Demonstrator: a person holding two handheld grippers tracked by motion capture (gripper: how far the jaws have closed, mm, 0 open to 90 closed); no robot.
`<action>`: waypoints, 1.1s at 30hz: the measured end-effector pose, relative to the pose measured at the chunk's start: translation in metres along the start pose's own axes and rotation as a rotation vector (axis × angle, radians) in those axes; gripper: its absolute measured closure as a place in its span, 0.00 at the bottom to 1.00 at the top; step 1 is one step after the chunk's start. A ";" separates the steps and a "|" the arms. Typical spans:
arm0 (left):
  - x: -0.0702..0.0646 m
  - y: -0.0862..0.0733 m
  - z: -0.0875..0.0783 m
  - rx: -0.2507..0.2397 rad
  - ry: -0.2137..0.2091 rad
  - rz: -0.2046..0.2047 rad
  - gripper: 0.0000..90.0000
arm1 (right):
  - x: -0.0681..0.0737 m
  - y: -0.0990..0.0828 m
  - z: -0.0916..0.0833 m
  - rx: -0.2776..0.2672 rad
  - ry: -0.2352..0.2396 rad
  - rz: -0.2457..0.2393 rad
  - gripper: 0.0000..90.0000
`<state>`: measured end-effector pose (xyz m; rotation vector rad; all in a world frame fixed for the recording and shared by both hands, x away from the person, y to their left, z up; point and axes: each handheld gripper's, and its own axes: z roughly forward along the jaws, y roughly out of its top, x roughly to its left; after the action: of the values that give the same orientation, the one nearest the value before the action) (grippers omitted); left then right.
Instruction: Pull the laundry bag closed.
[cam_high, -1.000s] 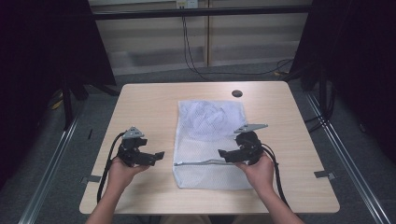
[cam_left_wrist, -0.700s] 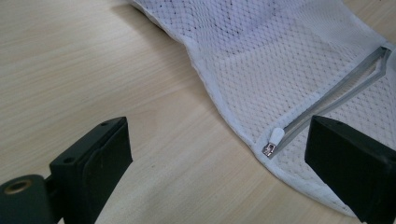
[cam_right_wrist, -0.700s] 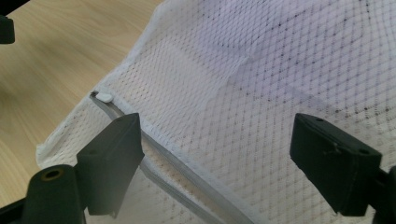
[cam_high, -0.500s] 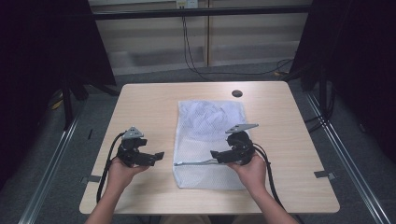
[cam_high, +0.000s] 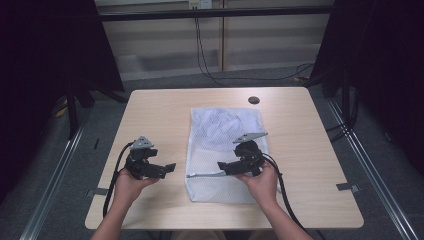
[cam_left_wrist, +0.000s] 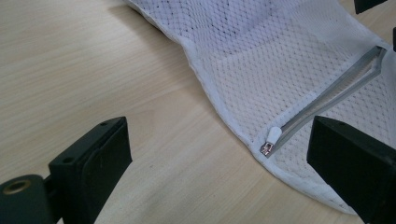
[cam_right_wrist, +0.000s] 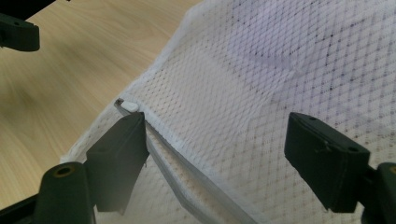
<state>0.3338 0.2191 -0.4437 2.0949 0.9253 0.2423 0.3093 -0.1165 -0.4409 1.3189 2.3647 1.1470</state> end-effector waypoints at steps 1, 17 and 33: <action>0.000 0.000 0.000 0.000 0.002 -0.001 0.07 | 0.000 0.001 0.001 -0.005 0.001 -0.006 0.23; 0.005 0.000 -0.004 -0.017 -0.027 -0.036 0.07 | 0.016 0.008 0.016 0.015 0.052 0.003 0.25; 0.007 -0.003 -0.001 0.013 -0.033 -0.050 0.06 | 0.025 0.011 0.033 0.036 0.075 0.002 0.26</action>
<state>0.3371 0.2253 -0.4464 2.0789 0.9608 0.1750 0.3185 -0.0753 -0.4509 1.3117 2.4488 1.1796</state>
